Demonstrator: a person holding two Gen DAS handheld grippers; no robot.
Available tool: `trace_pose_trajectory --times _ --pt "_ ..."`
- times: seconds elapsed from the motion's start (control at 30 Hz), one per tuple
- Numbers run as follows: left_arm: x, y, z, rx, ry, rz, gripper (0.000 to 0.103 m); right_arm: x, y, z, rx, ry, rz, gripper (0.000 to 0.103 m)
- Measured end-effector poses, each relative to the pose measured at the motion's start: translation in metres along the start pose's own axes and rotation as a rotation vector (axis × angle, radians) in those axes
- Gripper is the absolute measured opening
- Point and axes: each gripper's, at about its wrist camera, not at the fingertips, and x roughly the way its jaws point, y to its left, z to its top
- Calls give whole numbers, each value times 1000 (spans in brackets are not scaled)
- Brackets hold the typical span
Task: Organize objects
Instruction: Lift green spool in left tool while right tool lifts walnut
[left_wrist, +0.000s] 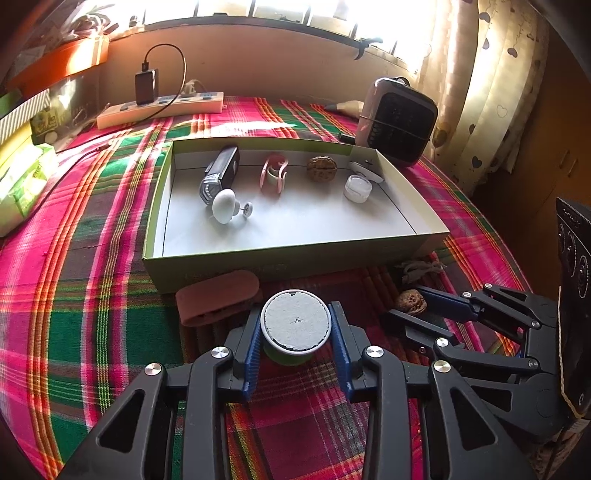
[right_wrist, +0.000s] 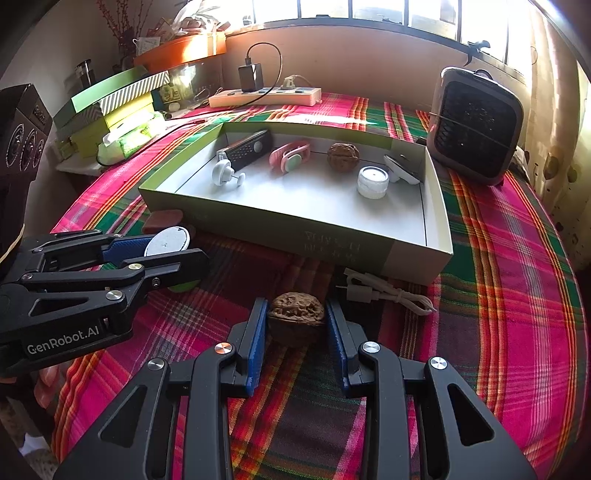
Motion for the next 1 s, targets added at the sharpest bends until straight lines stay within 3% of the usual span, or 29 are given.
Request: trace_pose_trajectory --times 1.0 --pt "-5 0 -2 4 -8 -4 32 -1 -1 -2 2 -1 -1 32"
